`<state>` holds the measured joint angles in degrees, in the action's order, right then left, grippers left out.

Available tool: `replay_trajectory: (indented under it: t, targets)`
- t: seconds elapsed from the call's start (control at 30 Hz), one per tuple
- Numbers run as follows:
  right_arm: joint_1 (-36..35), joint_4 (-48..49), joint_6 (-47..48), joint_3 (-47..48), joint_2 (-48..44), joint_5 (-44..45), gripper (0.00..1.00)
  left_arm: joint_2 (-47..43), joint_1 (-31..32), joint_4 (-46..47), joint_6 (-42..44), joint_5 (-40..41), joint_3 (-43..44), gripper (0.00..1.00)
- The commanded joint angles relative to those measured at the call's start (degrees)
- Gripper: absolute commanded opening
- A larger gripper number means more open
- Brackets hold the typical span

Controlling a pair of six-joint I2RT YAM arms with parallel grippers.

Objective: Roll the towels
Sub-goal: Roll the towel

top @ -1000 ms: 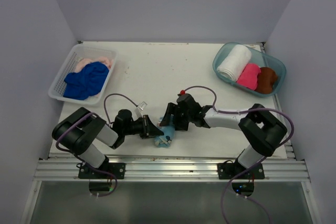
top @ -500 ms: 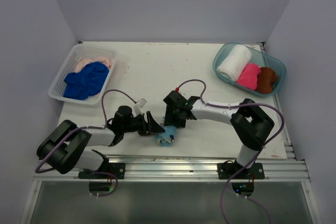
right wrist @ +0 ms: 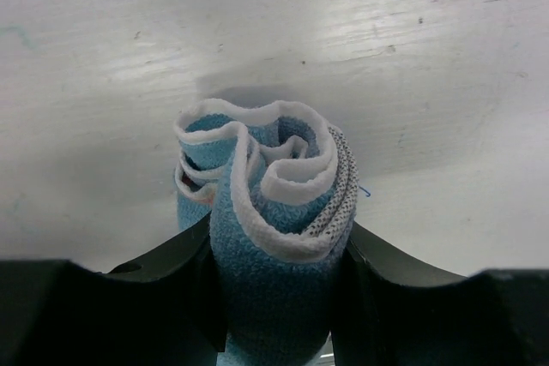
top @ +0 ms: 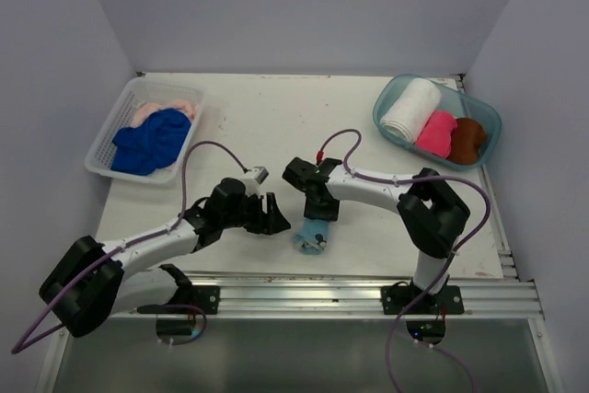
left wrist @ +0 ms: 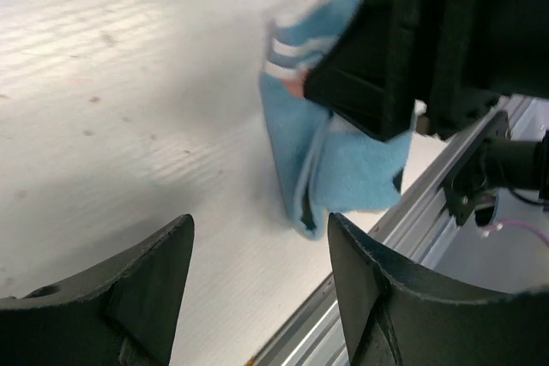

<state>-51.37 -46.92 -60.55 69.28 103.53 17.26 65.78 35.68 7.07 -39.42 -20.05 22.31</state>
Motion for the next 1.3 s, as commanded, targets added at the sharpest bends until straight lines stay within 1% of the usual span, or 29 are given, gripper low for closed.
replay_trajectory:
  t: [0.0,0.07,0.27,0.33,0.37,0.4,0.43,0.47,0.57,0.63,0.7,0.8,0.93,0.97,1.07,1.27]
  targets:
    - [0.83,-10.2,-2.98,2.26,3.61,7.17,0.44,0.75,6.76,-4.17,3.21,8.26,5.28,0.67]
    - [0.92,-11.97,-3.95,3.49,4.67,7.27,0.44,1.98,9.65,-2.78,2.42,8.63,6.08,0.66]
    - [1.54,-13.38,-4.75,5.6,5.63,7.27,0.45,3.47,11.16,0.31,1.27,7.4,6.17,0.68]
    - [2.07,-12.5,-4.49,6.04,6.25,6.22,0.45,3.48,12.3,0.05,1.28,9.23,7.31,0.68]
    - [2.33,-12.06,-4.14,6.13,7.03,5.78,0.45,3.04,14.31,0.05,1.19,10.37,7.66,0.67]
    - [2.68,-11.62,-4.05,6.4,7.48,5.42,0.45,2.87,15.63,-0.13,1.19,13.87,8.62,0.65]
    - [2.86,-11.45,-3.87,6.57,7.92,4.72,0.45,2.6,17.21,-0.13,1.19,15.64,9.15,0.63]
    - [3.03,-11.18,-3.7,6.66,8.35,4.37,0.45,2.6,20.01,-0.21,1.27,17.4,9.51,0.63]
    - [4.44,-9.43,-3.25,5.96,9.15,2.26,0.45,2.77,23.81,0.92,0.22,22.42,9.78,0.61]
    - [6.54,-8.2,-3.08,4.82,8.8,1.47,0.45,2.43,24.78,1.89,-1.53,24.71,8.37,0.59]
    - [9.08,-7.06,-2.64,3.85,8.19,0.59,0.45,1.72,25.4,3.91,-3.02,25.24,6.27,0.59]
    - [11.64,-6.87,-1.85,2.97,7.48,0.85,0.45,1.11,25.58,6.02,-3.03,25.24,5.64,0.6]
    - [12.18,-6.79,-1.58,3.85,7.65,0.68,0.45,4.08,26.1,7.87,0.21,25.59,9.15,0.64]
    - [12.18,-6.79,-1.58,4.02,8.0,0.59,0.45,6.44,26.37,7.96,0.92,25.76,10.2,0.65]
    - [12.26,-6.78,-1.32,4.55,8.36,-0.2,0.46,10.58,27.51,9.01,2.94,26.29,14.25,0.63]
    - [12.79,-6.35,-0.88,3.85,7.04,-0.9,0.47,14.1,28.04,14.89,3.29,25.5,14.61,0.61]
